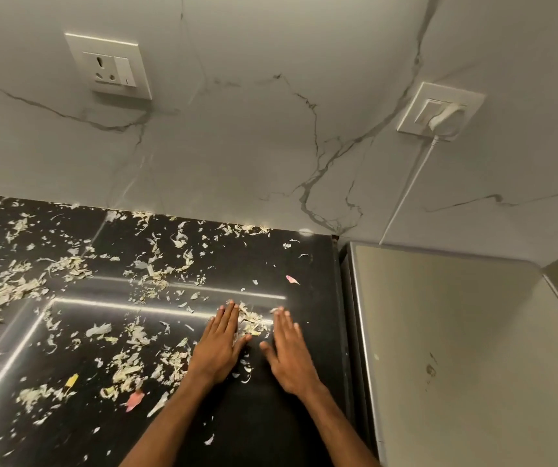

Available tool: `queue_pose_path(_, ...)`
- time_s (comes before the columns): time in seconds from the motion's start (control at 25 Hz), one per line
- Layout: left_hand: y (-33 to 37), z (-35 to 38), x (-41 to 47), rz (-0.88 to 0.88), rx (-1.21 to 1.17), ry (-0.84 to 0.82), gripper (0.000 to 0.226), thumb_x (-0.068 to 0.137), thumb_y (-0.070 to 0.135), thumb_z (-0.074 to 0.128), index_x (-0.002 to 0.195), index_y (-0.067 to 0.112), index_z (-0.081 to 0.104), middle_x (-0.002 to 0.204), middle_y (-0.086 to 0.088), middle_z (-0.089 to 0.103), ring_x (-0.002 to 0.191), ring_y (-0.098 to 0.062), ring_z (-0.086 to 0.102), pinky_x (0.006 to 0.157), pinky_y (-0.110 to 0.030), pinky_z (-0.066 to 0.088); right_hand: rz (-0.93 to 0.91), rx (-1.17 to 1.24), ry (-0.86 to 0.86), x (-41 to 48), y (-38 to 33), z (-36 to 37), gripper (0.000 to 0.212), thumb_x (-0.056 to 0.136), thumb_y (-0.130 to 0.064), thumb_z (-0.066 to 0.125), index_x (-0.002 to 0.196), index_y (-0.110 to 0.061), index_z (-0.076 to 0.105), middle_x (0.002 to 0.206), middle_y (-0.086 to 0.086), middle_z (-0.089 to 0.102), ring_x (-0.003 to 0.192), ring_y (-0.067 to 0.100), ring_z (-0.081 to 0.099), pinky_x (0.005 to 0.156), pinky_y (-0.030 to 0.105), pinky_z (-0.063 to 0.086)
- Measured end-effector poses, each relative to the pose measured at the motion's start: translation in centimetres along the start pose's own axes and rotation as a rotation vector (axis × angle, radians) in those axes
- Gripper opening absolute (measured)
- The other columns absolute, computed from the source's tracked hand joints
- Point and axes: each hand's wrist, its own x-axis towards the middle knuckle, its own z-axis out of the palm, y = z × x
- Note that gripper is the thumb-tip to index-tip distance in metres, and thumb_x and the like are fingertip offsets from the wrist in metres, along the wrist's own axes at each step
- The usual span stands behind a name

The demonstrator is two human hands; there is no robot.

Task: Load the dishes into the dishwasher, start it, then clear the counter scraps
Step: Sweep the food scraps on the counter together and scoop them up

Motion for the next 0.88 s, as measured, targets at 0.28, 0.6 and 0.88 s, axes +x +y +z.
queue_pose_path(0.28,-0.6,-1.1,-0.3,-0.090,-0.044,0.063,0.080,0.092,0.069,0.004,0.153,0.021,-0.016,0.161,0.005,-0.023,0.147,-0.009,-0.024,0.118,-0.025,-0.014,0.309,-0.208,0.148,2.1,6.1,-4.4,0.085,0.093,-0.065,0.002,0.157,-0.010,-0.003,0.164,0.005,-0.013,0.153,0.022,-0.010,0.125,0.044,0.003)
queue_pose_path(0.6,-0.3,-3.0,0.8,-0.119,-0.039,0.073,0.086,0.087,0.072,-0.003,0.152,0.020,-0.019,0.160,0.003,-0.026,0.146,-0.010,-0.026,0.117,-0.025,-0.016,0.063,0.142,0.206,6.9,0.5,-2.6,0.075,0.100,-0.060,0.017,0.158,-0.019,-0.005,0.164,-0.003,-0.016,0.151,0.011,-0.015,0.123,0.038,-0.007)
queue_pose_path(0.88,-0.7,-5.7,2.4,-0.158,-0.043,0.134,0.085,0.087,0.072,0.000,0.153,0.022,-0.017,0.160,0.005,-0.024,0.148,-0.010,-0.022,0.118,-0.027,-0.012,0.134,-0.212,-0.021,15.5,4.9,-9.1,0.074,0.104,-0.054,0.016,0.156,-0.008,-0.008,0.164,0.008,-0.013,0.152,0.020,-0.012,0.125,0.044,-0.001)
